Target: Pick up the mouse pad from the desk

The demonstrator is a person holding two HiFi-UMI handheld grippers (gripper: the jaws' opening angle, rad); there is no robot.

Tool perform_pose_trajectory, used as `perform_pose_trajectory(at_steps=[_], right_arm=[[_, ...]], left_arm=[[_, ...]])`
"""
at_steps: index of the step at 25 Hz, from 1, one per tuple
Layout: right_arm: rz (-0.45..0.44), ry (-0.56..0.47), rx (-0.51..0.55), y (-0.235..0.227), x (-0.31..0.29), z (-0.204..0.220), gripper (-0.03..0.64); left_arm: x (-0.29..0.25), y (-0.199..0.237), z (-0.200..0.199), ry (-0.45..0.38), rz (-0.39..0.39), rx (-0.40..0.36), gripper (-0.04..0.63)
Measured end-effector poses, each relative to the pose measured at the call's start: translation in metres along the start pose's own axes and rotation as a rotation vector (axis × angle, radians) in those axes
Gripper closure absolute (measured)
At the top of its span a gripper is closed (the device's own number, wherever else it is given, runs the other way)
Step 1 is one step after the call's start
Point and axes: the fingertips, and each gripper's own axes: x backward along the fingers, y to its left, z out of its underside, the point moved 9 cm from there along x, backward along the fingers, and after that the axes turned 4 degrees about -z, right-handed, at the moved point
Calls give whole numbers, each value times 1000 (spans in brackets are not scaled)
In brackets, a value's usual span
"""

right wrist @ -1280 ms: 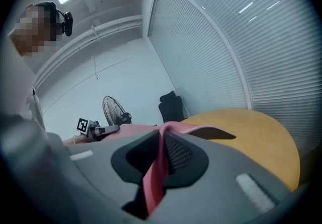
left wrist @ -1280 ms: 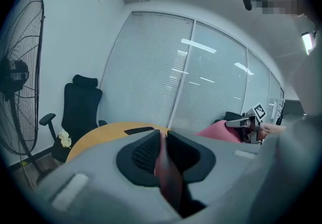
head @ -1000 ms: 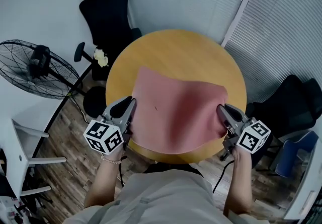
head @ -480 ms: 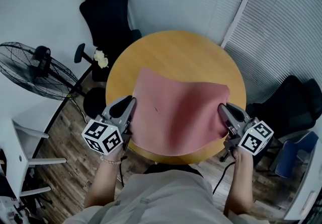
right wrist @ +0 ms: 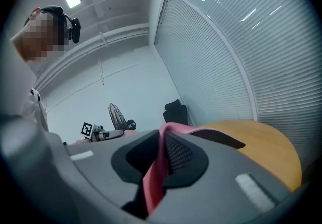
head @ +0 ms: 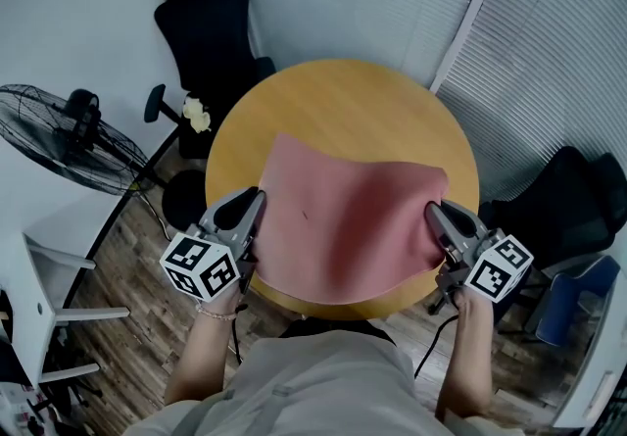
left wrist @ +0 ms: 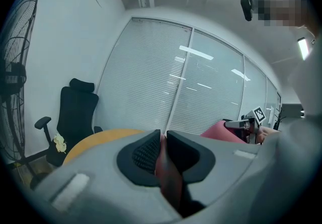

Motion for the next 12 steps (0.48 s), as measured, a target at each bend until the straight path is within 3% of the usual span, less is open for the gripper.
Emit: perform_pose_trajectory(at_steps=[12], right_arm=[[3,6,7,-1,0,-3,580]], left_arm=[[-2,0,-6,-10,7,0,554]])
